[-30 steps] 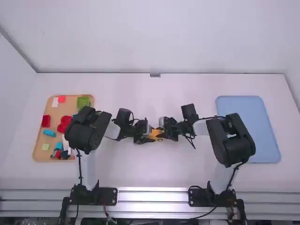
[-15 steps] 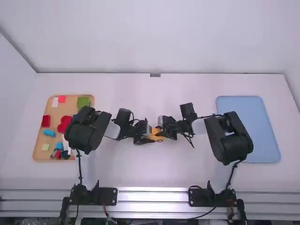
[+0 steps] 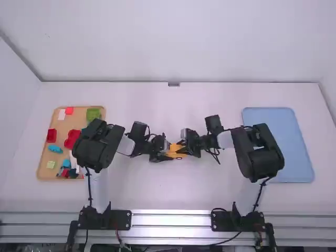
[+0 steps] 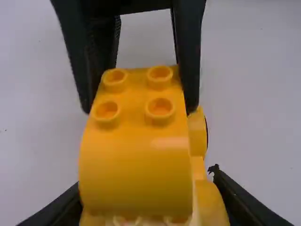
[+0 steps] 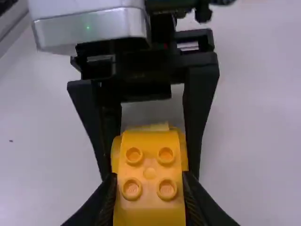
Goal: Assemble lego blocks to make yellow taxi
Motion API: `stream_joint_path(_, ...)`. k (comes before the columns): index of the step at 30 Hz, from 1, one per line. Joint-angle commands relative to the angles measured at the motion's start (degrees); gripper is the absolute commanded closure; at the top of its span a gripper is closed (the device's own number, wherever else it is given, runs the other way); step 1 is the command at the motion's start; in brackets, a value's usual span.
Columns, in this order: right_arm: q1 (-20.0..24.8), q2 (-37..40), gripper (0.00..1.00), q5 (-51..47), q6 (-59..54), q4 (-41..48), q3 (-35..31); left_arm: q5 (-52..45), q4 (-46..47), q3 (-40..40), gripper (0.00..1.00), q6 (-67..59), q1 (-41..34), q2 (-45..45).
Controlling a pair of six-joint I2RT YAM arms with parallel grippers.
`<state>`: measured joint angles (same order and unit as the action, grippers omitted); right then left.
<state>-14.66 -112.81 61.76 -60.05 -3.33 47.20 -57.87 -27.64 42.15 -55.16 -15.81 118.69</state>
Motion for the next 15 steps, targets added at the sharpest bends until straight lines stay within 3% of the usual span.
stream_joint_path(1,-0.1,0.3,0.84,-1.6,-4.1,2.4,0.9,3.5,1.2,-1.2,0.79,0.0,-0.3,0.7)
stream_joint_path(15,-6.4,0.3,0.86,-12.8,-0.3,1.6,0.8,3.3,1.5,-1.2,0.79,0.2,-0.3,0.7)
